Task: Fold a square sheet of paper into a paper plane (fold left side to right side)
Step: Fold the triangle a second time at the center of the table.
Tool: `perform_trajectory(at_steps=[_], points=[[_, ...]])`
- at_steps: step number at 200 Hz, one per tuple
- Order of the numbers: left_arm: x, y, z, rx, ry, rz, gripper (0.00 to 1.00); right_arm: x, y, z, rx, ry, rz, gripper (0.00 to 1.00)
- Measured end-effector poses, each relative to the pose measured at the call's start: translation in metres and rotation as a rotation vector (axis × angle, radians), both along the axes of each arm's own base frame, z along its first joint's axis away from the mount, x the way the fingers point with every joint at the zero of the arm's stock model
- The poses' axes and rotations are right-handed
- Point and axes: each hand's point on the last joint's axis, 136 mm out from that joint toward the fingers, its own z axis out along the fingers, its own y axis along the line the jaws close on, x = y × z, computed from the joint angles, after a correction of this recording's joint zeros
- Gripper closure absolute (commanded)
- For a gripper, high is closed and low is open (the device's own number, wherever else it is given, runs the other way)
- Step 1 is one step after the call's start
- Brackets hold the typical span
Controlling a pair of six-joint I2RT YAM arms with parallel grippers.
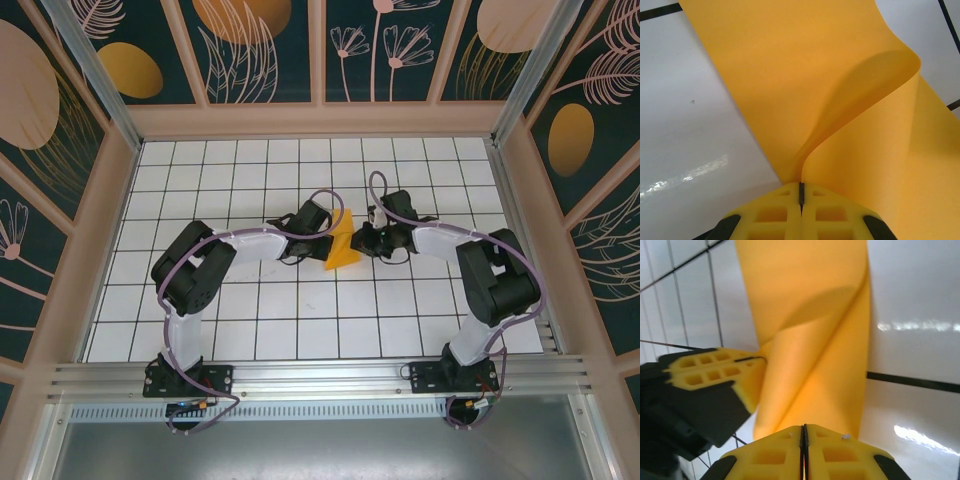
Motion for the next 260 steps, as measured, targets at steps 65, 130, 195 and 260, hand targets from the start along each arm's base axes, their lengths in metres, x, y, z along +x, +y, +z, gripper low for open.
perform_trajectory(at_steps=[65,130,195,260], points=[[0.0,0.0,0.0,-0.001,-0.004,0.001,1.0,0.011,0.024,0.012,0.106,-0.019,-0.001,0.88],[0.001,0.0,0.0,-0.001,-0.008,0.003,1.0,0.013,0.039,-0.004,0.116,0.014,0.012,0.88],[0.005,0.004,0.0,0.017,-0.026,0.02,1.0,0.016,0.04,-0.013,0.106,0.028,0.008,0.88],[0.007,0.006,0.0,0.028,-0.036,0.03,1.0,0.015,0.039,-0.019,0.096,0.037,0.007,0.88]])
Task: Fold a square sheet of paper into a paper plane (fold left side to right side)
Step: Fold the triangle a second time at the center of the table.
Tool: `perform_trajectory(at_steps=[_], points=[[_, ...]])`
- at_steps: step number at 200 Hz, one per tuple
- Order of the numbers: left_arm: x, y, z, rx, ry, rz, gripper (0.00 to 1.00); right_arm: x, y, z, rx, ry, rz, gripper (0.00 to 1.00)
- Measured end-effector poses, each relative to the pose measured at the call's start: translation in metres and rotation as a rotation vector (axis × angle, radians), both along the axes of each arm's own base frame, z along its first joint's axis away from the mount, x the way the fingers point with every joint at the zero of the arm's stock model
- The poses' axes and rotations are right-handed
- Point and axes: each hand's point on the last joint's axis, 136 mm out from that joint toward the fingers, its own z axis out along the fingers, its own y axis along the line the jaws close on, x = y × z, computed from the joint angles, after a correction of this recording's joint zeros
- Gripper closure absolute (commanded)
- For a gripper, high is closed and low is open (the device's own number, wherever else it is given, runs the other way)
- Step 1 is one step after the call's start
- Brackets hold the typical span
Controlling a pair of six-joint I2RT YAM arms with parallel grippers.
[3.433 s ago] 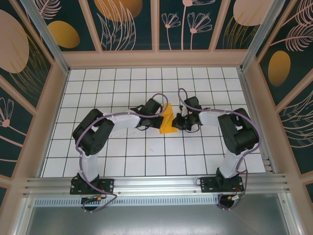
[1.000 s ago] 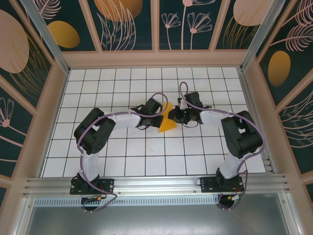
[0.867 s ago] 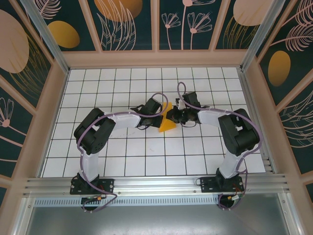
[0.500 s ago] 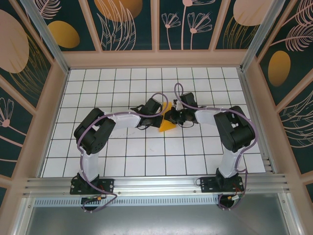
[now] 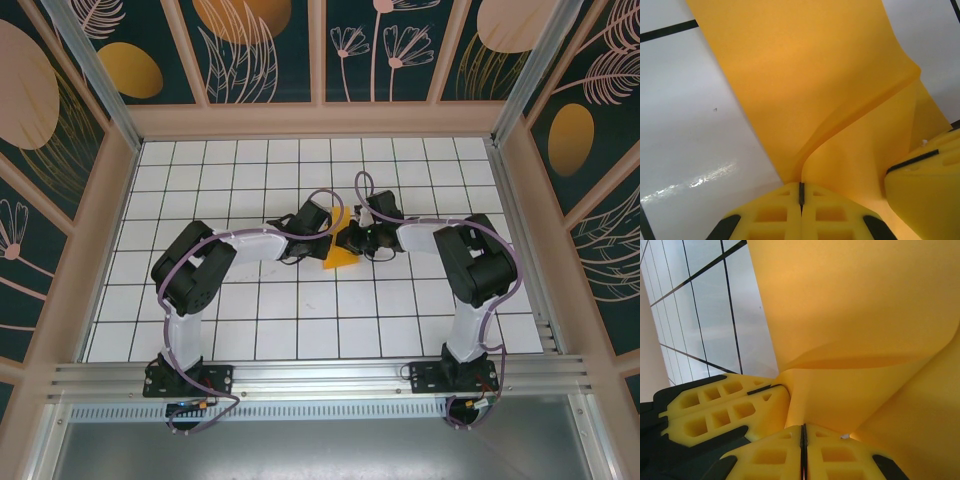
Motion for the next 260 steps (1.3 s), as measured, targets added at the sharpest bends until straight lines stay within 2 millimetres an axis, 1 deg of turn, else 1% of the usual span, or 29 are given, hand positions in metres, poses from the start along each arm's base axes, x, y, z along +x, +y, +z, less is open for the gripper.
perform_trajectory(at_steps=[58,114,231,260], points=[[0.001,0.001,0.001,0.004,-0.005,0.004,1.0,0.0,-0.001,-0.003,-0.012,0.001,-0.004,0.88],[0.003,0.003,0.001,0.014,-0.013,0.013,1.0,-0.001,-0.003,-0.015,-0.031,0.026,-0.009,0.88],[0.006,0.003,0.003,0.026,-0.016,0.02,1.0,-0.001,-0.004,-0.015,-0.033,0.024,-0.01,0.88],[0.007,0.002,0.0,0.03,-0.013,0.02,1.0,0.0,-0.004,-0.015,-0.035,0.023,-0.011,0.87]])
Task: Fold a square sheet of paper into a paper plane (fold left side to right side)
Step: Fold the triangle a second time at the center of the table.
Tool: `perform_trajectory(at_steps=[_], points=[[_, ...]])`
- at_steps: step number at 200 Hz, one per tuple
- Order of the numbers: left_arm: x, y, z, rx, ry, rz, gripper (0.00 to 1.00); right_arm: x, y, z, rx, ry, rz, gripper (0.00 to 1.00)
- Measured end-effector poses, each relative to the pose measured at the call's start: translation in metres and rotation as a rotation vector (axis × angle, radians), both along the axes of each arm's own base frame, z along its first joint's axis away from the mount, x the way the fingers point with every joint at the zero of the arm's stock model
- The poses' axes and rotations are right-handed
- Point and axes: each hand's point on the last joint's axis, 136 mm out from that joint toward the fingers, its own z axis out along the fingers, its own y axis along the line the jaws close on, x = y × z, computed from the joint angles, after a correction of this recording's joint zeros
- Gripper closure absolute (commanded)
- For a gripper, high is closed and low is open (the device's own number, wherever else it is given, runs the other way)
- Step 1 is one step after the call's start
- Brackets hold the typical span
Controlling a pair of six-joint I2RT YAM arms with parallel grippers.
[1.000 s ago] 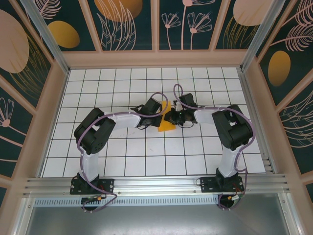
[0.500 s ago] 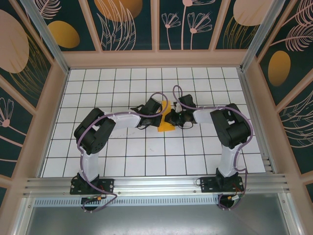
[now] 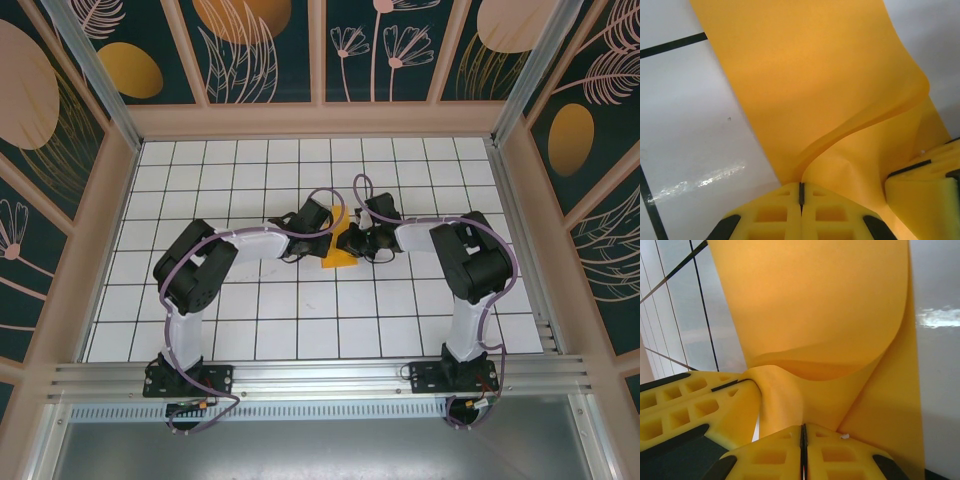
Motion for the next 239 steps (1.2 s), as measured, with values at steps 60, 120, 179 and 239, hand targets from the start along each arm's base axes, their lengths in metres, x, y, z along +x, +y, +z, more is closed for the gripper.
perform_trajectory(at_steps=[60,120,179,239], points=[[0.001,-0.001,0.001,-0.002,-0.002,-0.001,1.0,-0.003,-0.004,0.006,-0.011,-0.022,0.008,0.84],[0.002,-0.002,0.001,-0.003,-0.003,-0.001,1.0,-0.026,-0.017,-0.002,-0.044,0.01,0.005,0.87],[0.003,-0.002,0.003,0.001,-0.008,-0.01,1.0,-0.027,-0.019,-0.004,-0.057,0.011,0.005,0.87],[0.005,-0.004,0.007,0.0,-0.013,-0.013,1.0,-0.027,-0.019,-0.004,-0.065,0.004,0.017,0.87]])
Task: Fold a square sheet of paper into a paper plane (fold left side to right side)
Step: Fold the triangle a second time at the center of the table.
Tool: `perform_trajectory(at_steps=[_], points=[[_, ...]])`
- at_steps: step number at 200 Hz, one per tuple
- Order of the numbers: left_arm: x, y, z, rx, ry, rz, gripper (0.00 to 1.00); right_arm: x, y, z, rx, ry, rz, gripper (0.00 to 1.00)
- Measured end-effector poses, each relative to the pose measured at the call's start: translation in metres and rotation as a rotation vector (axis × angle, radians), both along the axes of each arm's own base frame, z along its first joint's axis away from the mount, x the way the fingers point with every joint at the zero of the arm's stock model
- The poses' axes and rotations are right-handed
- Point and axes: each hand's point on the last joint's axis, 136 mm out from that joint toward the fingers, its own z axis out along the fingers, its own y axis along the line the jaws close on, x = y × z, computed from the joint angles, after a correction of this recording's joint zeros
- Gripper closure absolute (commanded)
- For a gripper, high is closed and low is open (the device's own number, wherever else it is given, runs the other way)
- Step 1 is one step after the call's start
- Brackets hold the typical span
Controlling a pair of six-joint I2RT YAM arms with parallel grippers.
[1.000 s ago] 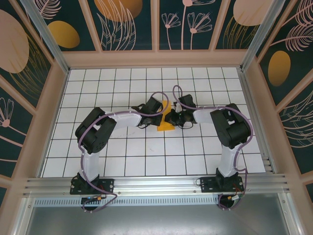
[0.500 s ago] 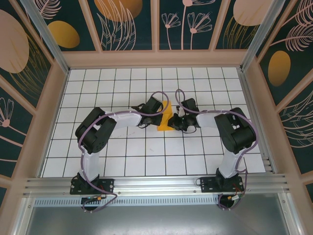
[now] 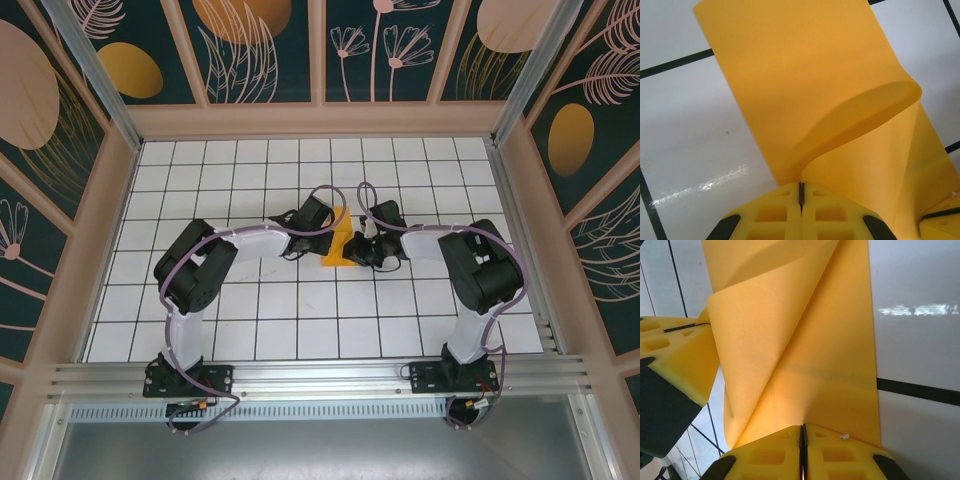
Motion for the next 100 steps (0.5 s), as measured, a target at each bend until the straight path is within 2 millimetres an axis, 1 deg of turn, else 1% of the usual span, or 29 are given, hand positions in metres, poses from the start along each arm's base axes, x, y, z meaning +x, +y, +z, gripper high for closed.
perform_trajectory(at_steps=[100], points=[[0.0003,0.0048,-0.0031,0.028,-0.002,0.007,1.0,0.0,0.0,0.0001,-0.001,0.002,0.001,0.87]])
